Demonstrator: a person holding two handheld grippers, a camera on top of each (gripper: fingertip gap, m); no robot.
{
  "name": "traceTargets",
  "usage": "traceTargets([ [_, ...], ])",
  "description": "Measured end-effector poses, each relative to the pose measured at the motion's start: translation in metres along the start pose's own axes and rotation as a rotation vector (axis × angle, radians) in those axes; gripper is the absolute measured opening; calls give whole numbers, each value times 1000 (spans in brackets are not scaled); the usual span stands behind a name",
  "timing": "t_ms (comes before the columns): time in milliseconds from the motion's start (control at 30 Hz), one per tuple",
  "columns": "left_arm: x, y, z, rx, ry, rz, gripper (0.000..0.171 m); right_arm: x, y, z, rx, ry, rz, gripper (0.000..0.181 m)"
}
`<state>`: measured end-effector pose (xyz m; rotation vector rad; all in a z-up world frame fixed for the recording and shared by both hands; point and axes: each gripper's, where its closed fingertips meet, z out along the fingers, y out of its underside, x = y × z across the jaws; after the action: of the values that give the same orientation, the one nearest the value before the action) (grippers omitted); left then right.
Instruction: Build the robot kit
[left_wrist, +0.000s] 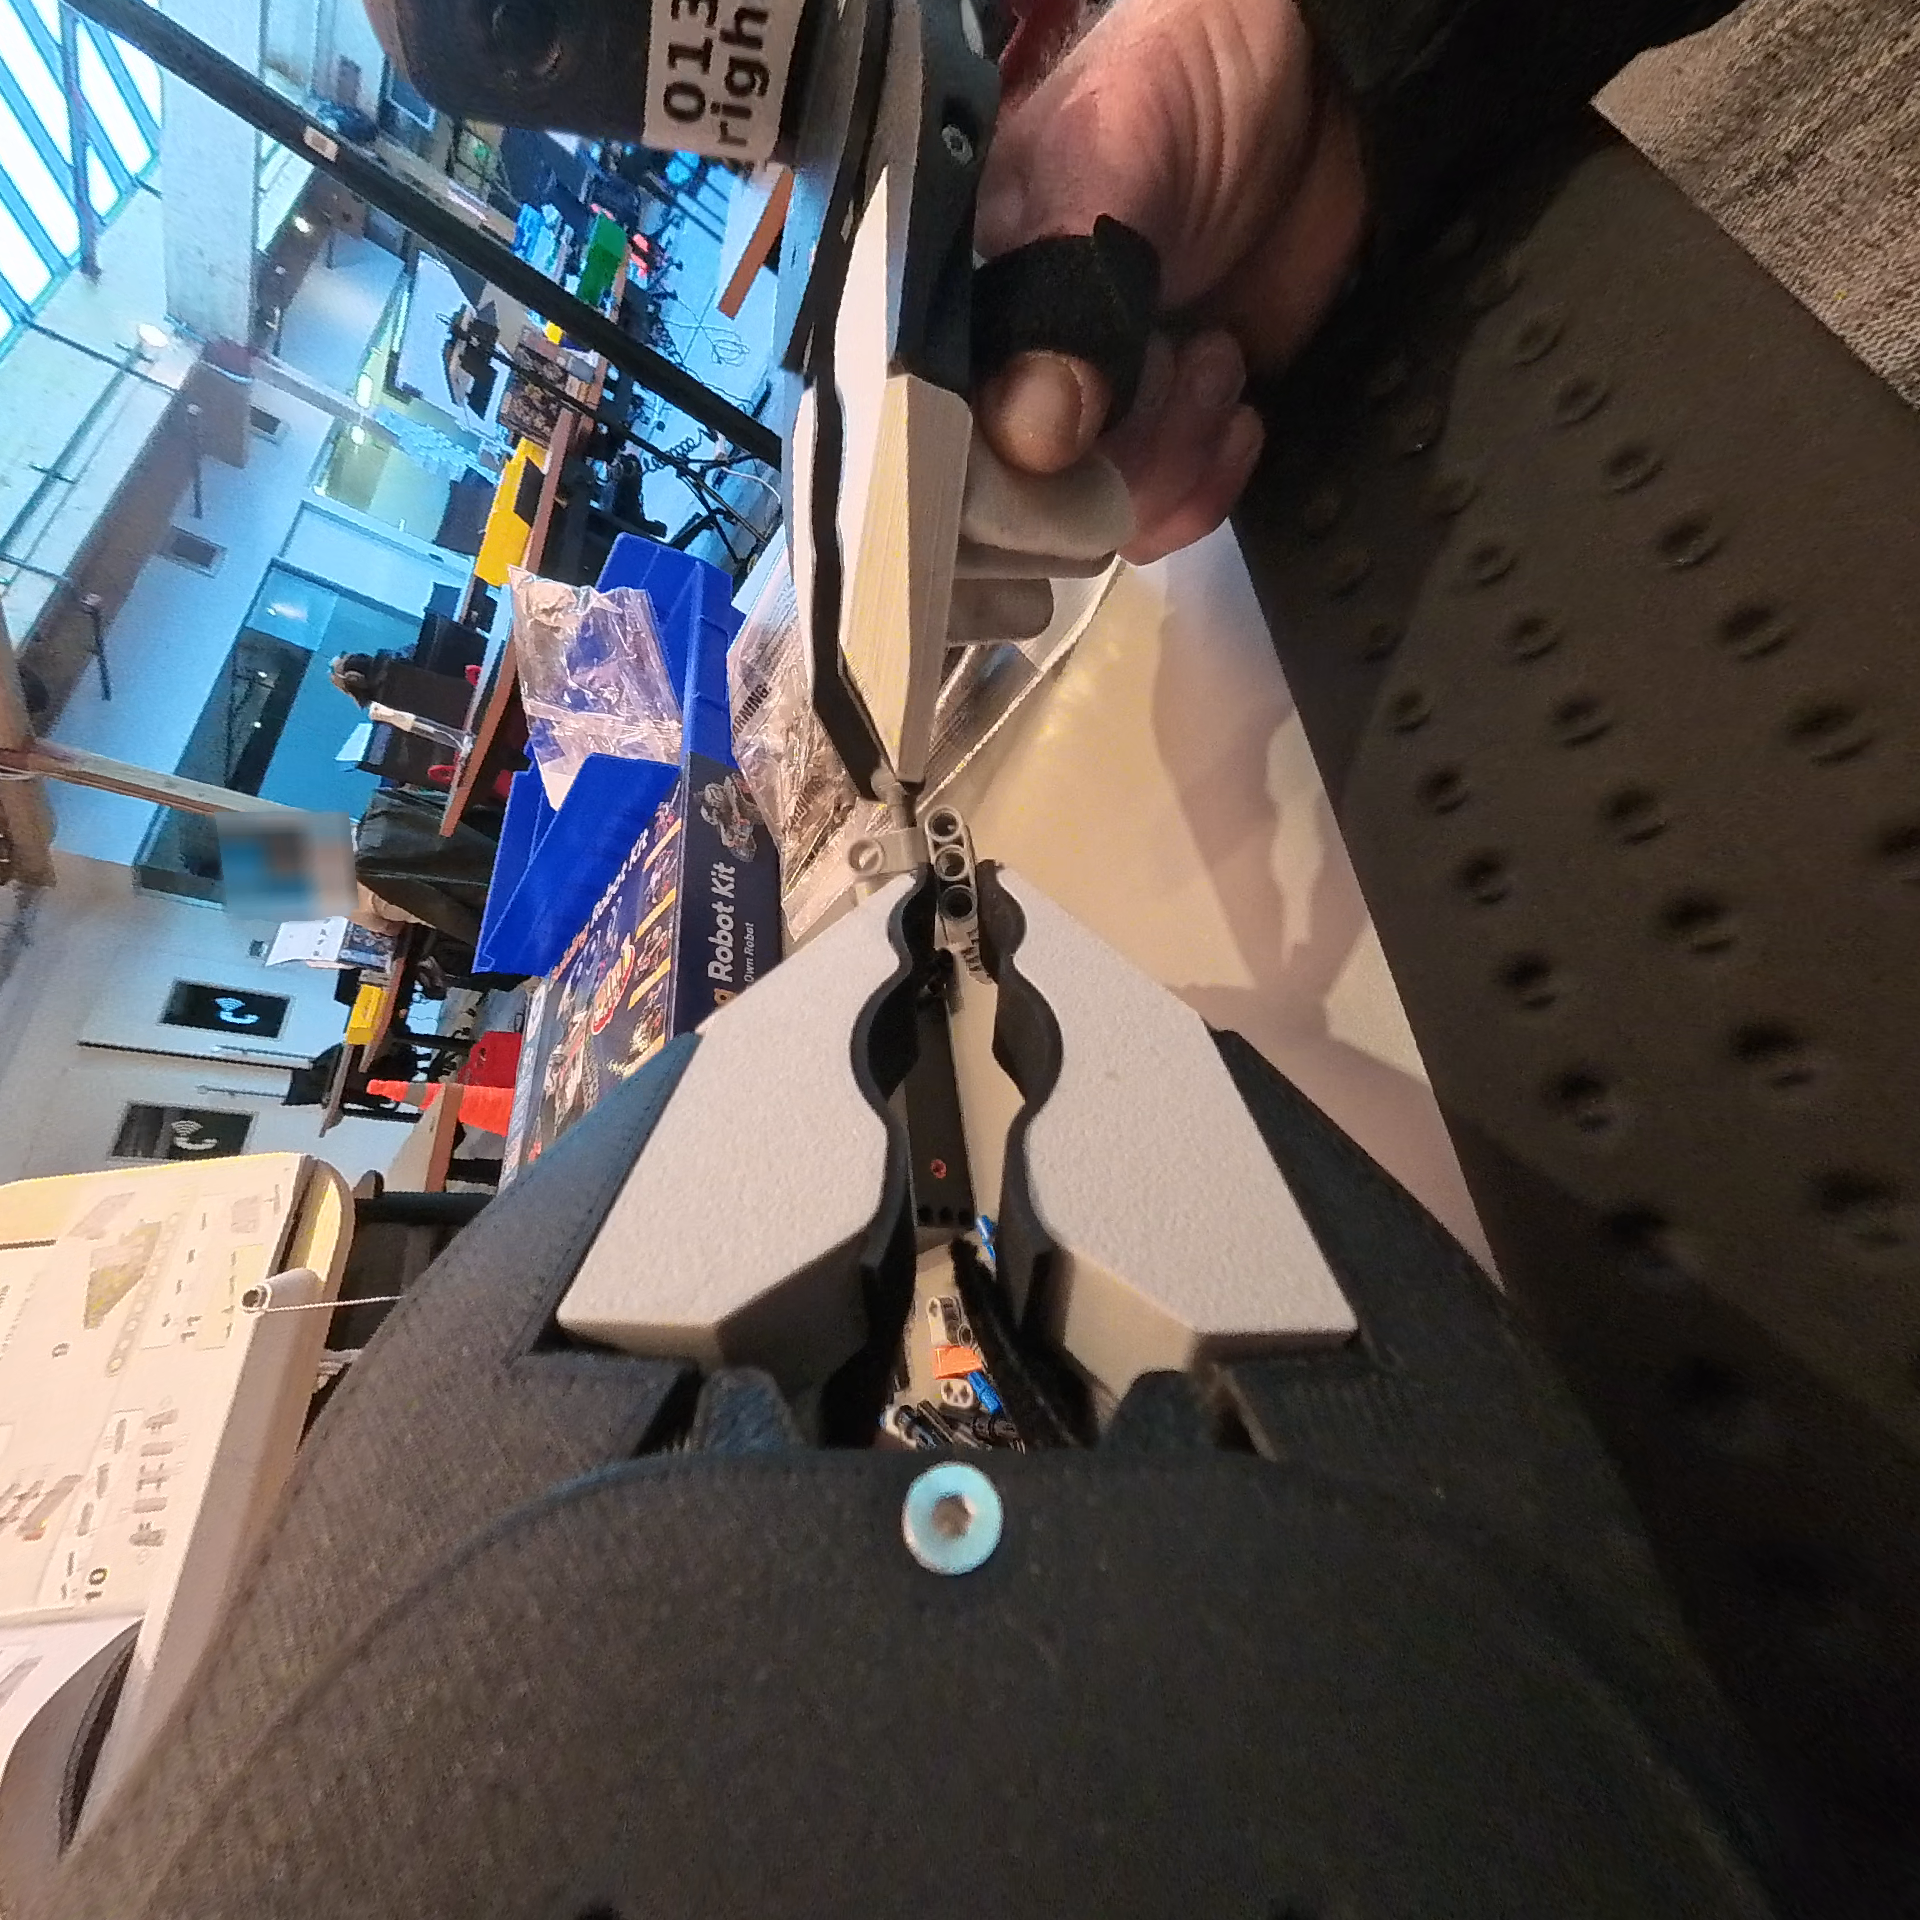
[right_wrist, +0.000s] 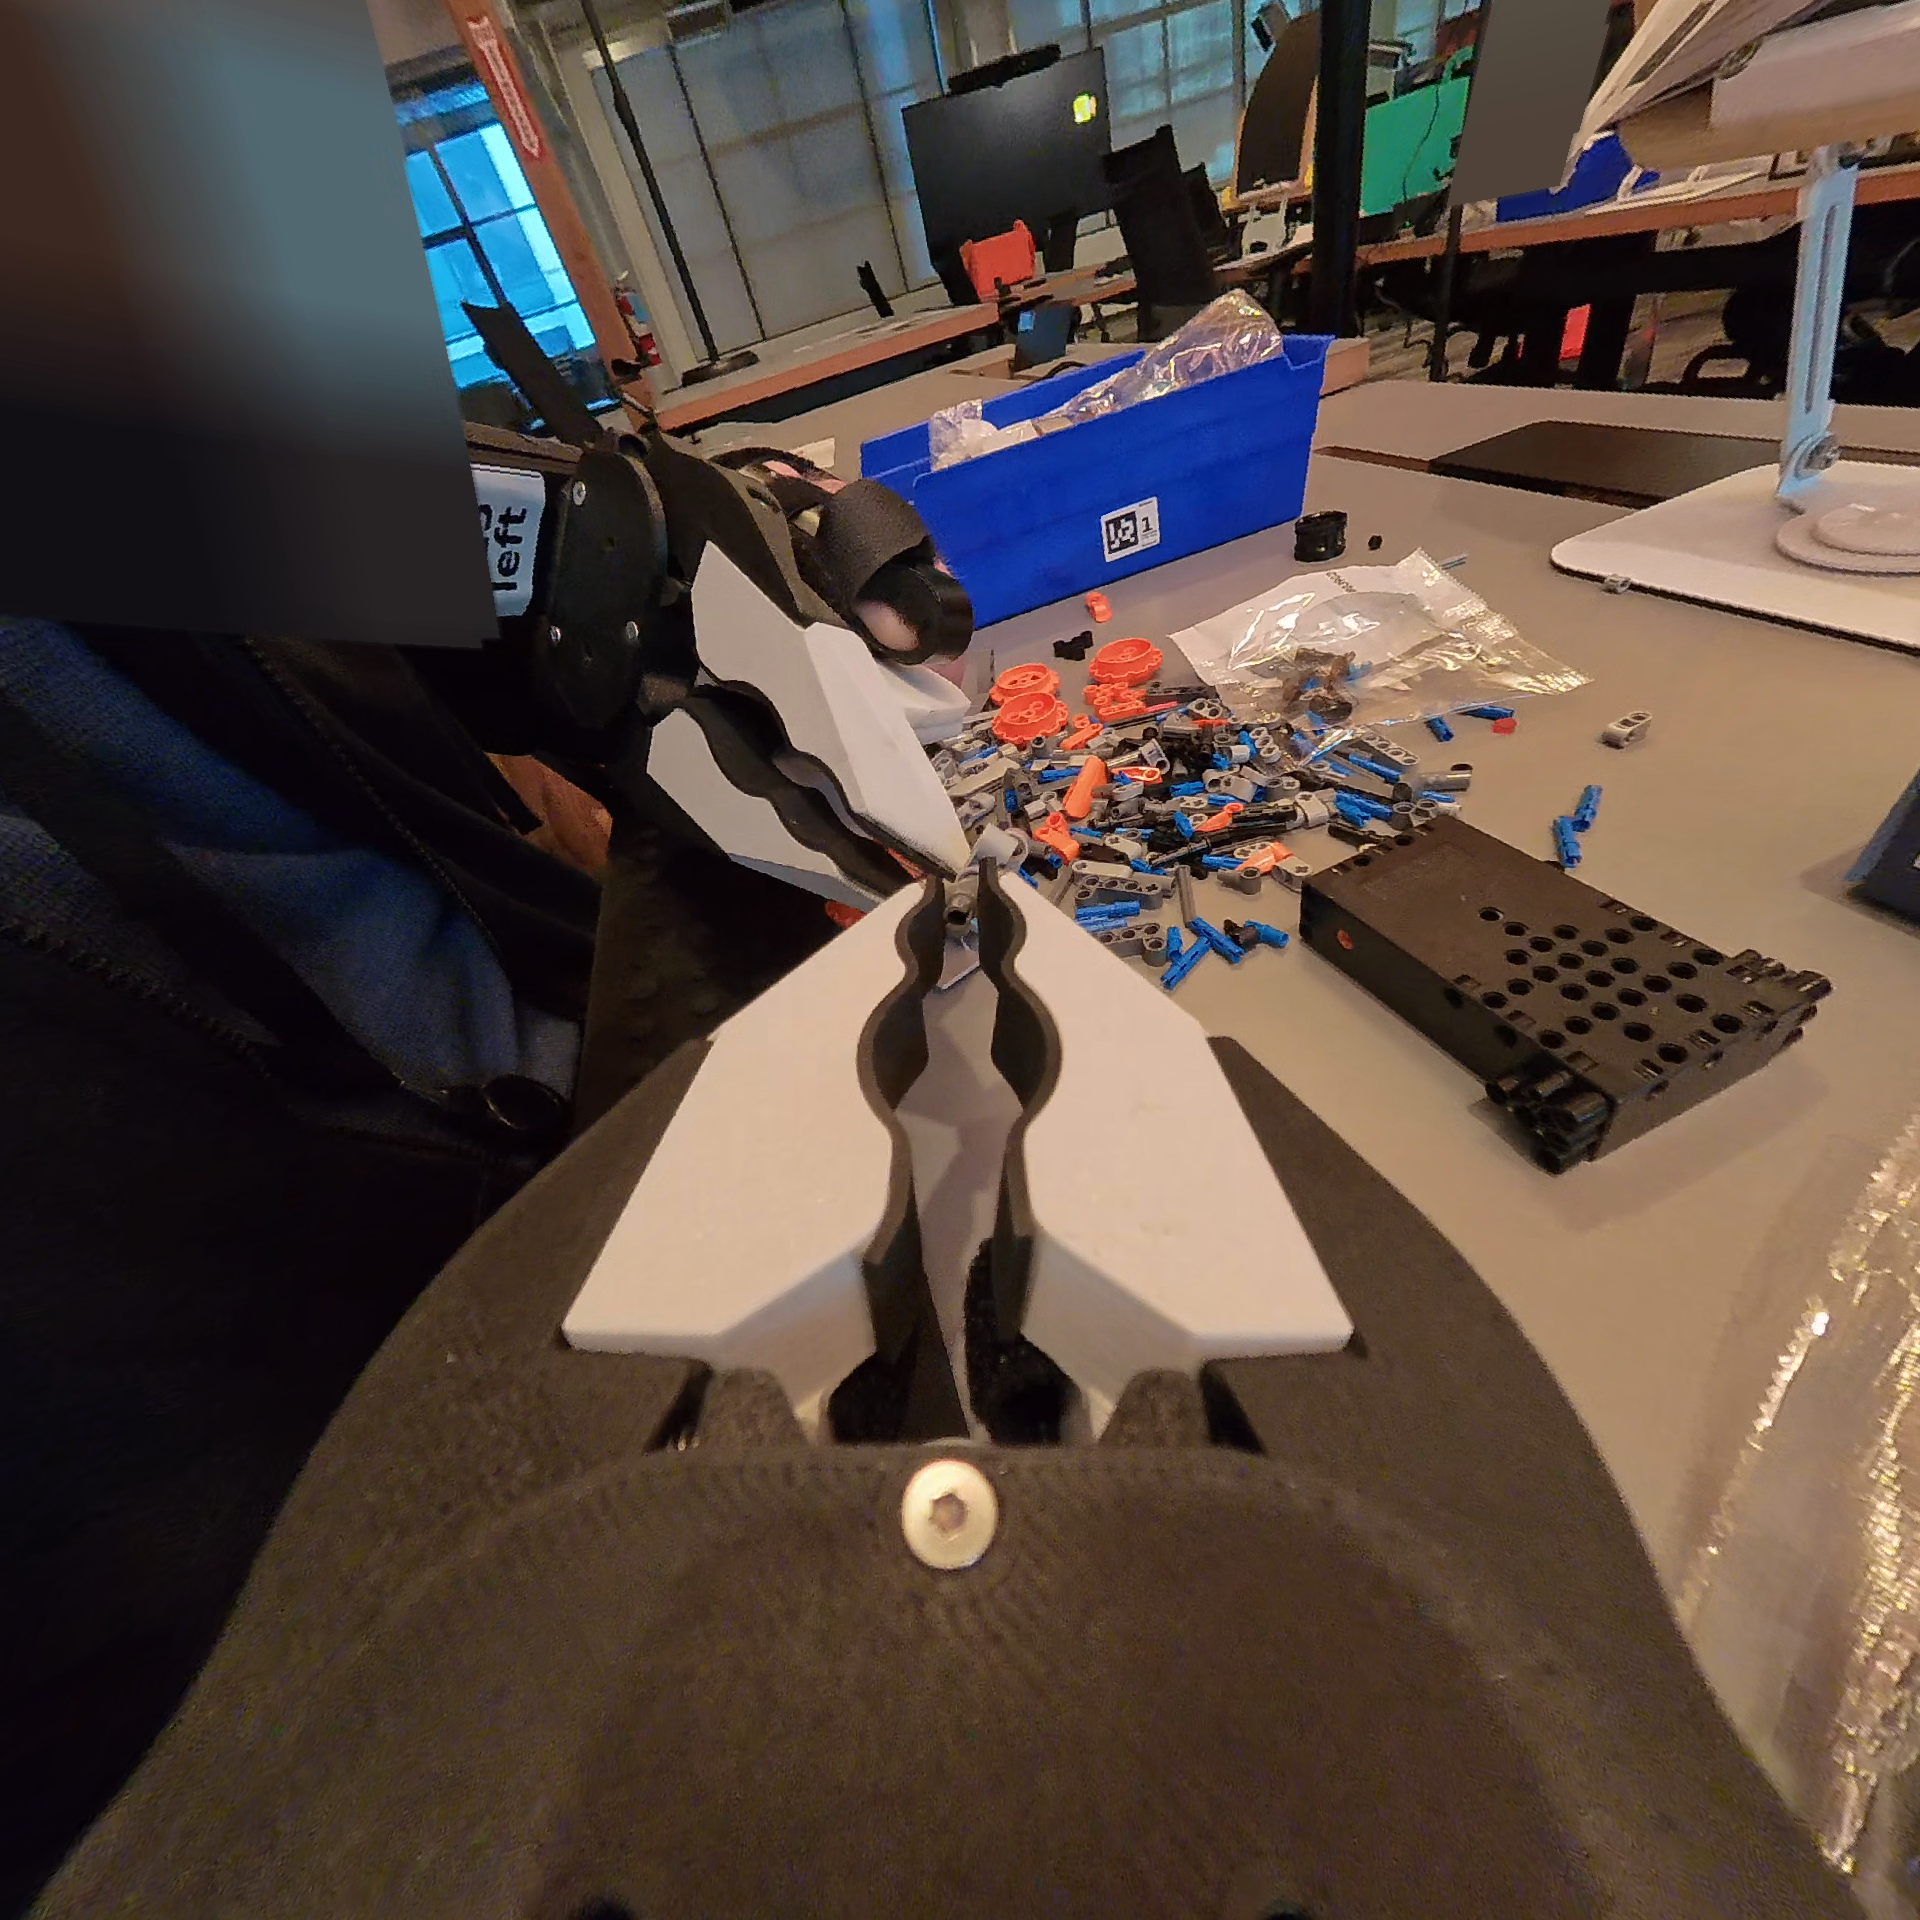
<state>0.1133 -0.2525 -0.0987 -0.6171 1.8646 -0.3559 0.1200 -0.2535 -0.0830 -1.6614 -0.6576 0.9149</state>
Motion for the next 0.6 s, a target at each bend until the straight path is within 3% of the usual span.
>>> traceTargets([
  [600,-3,2,-1,3,-10,2,5,4,-1,8,0,-32,29,5],
])
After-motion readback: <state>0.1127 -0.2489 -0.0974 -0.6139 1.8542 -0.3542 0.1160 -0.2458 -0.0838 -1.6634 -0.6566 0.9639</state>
